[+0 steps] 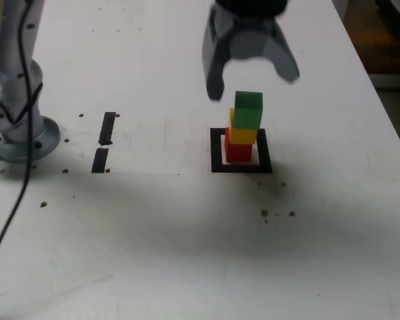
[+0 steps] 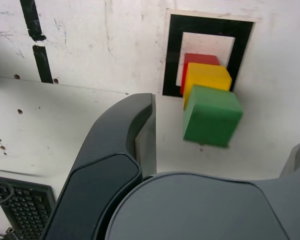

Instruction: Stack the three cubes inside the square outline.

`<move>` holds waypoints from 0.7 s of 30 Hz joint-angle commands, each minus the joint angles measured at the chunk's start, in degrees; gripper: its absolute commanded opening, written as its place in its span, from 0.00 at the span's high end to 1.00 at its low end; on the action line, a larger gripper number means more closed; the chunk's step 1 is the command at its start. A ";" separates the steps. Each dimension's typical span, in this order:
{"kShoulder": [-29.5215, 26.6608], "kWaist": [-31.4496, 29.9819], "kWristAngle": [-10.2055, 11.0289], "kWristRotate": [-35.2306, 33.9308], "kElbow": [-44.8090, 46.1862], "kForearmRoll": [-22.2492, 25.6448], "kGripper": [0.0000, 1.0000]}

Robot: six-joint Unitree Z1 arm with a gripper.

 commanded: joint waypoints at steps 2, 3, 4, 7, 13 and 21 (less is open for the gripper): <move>-10.28 0.11 0.25 0.90 -2.66 1.53 0.00; -12.77 0.12 0.37 1.32 -2.79 1.68 0.00; -15.21 0.19 0.46 1.79 -2.35 1.78 0.00; -21.59 0.87 0.56 3.20 2.80 1.83 0.00; -28.11 2.20 1.51 5.47 22.22 0.99 0.00; -32.63 2.22 2.54 7.65 46.57 -9.25 0.00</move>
